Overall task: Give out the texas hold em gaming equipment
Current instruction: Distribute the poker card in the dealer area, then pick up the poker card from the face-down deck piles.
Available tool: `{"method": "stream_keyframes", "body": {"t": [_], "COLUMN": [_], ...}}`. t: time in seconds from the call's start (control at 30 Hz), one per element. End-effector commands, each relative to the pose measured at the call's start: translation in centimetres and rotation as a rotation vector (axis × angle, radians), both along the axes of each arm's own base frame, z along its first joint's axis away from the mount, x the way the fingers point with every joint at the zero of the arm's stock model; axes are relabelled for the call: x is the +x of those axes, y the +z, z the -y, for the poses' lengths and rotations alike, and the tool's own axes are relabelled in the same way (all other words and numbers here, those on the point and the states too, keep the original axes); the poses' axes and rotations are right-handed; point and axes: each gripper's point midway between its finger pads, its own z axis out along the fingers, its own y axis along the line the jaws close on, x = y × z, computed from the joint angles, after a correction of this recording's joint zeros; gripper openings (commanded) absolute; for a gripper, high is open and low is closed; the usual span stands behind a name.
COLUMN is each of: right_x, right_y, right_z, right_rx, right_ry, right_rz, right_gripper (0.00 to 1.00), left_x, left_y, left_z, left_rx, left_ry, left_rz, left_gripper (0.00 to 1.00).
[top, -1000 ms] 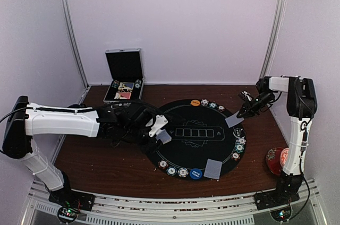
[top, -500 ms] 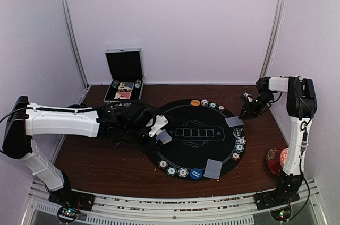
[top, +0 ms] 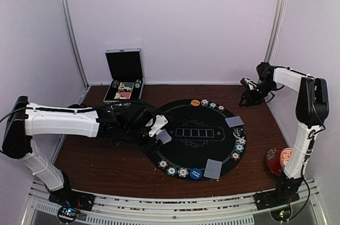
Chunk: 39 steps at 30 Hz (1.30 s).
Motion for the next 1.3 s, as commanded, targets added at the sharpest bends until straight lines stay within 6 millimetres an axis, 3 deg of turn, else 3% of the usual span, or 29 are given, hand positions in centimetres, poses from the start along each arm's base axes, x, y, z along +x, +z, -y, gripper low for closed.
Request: {"method": "stream_keyframes", "body": {"t": [0.0, 0.17, 0.27, 0.53, 0.67, 0.87, 1.07, 1.27], "right_x": [-2.5, -6.3, -8.9, -12.3, -13.4, -15.5, -17.6, -18.3], "right_y": [5.1, 8.4, 8.6, 7.2, 8.2, 9.9, 9.3, 8.1], "right_z": [-8.6, -19.2, -23.8, -31.5, -33.9, -35.5, -36.4, -37.2], "right_rx": [0.097, 0.322, 0.376, 0.578, 0.666, 0.730, 0.744, 0.720], "right_ry": [0.215, 0.376, 0.516, 0.691, 0.731, 0.776, 0.827, 0.843], "right_rz": [0.130, 0.199, 0.181, 0.036, 0.045, 0.056, 0.020, 0.001], "right_gripper": [0.48, 0.54, 0.55, 0.55, 0.55, 0.55, 0.55, 0.55], "left_x": [0.5, 0.4, 0.4, 0.4, 0.3, 0.2, 0.2, 0.1], "left_y": [2.7, 3.1, 3.5, 4.1, 4.4, 4.0, 4.0, 3.8], "left_z": [0.6, 0.6, 0.6, 0.5, 0.5, 0.6, 0.6, 0.7], "left_rx": [-0.067, -0.077, -0.082, -0.097, -0.103, -0.098, -0.100, -0.099], "left_ry": [-0.001, -0.002, -0.001, -0.006, -0.012, -0.018, -0.019, -0.023], "left_rz": [0.060, 0.067, 0.077, 0.097, 0.102, 0.094, 0.093, 0.088], "left_gripper": [0.60, 0.60, 0.60, 0.60, 0.60, 0.60, 0.60, 0.60]}}
